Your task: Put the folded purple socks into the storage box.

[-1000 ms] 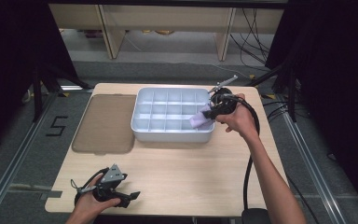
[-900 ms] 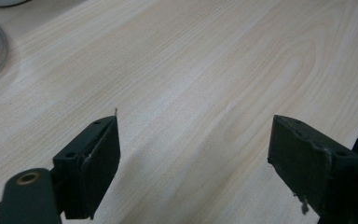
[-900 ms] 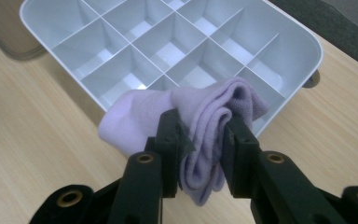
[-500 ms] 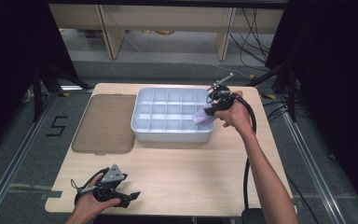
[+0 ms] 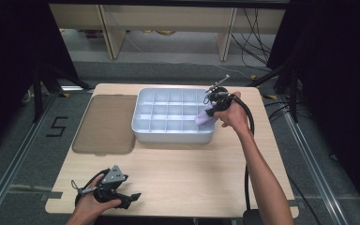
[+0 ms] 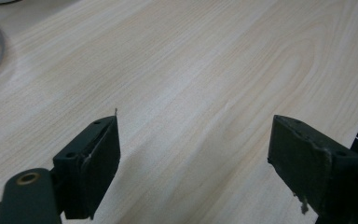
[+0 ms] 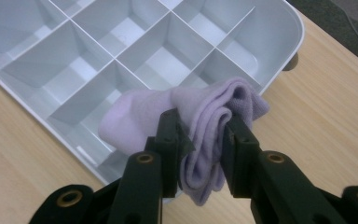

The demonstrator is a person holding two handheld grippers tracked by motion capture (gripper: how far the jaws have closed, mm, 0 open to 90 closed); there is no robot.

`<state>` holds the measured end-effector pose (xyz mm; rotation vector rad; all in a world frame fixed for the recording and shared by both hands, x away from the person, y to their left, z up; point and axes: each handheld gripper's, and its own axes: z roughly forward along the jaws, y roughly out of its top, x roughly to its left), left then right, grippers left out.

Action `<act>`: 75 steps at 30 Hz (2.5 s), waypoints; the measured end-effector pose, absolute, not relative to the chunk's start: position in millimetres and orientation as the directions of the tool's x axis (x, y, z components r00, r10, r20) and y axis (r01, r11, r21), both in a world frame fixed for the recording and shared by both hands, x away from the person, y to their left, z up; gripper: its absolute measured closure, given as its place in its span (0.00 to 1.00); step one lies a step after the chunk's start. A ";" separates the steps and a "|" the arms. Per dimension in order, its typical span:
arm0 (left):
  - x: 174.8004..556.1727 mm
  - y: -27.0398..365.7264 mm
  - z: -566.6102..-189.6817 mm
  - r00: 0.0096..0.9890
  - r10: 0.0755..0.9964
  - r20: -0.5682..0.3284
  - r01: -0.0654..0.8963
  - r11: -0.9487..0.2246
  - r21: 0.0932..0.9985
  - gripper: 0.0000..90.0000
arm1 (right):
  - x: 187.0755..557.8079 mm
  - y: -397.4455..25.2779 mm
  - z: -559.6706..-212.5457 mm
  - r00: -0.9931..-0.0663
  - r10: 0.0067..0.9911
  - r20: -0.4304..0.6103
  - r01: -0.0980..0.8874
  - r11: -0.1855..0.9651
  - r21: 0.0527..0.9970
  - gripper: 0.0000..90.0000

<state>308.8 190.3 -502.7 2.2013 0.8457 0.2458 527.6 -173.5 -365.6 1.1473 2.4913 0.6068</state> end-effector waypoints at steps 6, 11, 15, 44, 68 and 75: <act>309.2 190.6 -502.7 0.768 0.636 -0.079 0.491 -0.504 0.711 0.18 | 530.5 -168.2 -372.9 -0.616 0.775 -0.144 0.646 0.601 0.471 0.79; 308.1 189.4 -502.8 0.759 0.643 -0.103 0.503 -0.478 0.720 0.18 | 531.8 -164.1 -377.5 -0.625 0.761 -0.175 0.639 0.628 0.444 0.79; 308.5 190.1 -502.4 0.764 0.639 -0.086 0.496 -0.497 0.711 0.18 | 532.5 -163.0 -383.8 -0.629 0.753 -0.193 0.637 0.641 0.428 0.79; 307.7 188.4 -503.1 0.764 0.638 -0.099 0.498 -0.485 0.719 0.18 | 533.9 -146.3 -407.7 -0.668 0.677 -0.310 0.593 0.736 0.327 0.79; 305.9 186.8 -504.2 0.758 0.644 -0.108 0.511 -0.483 0.711 0.18 | 533.1 -147.2 -434.6 -0.695 0.677 -0.242 0.605 0.733 0.313 0.74; 307.7 188.5 -504.4 0.756 0.645 -0.107 0.513 -0.482 0.710 0.18 | 530.3 -159.0 -418.9 -0.653 0.742 -0.151 0.644 0.649 0.405 0.68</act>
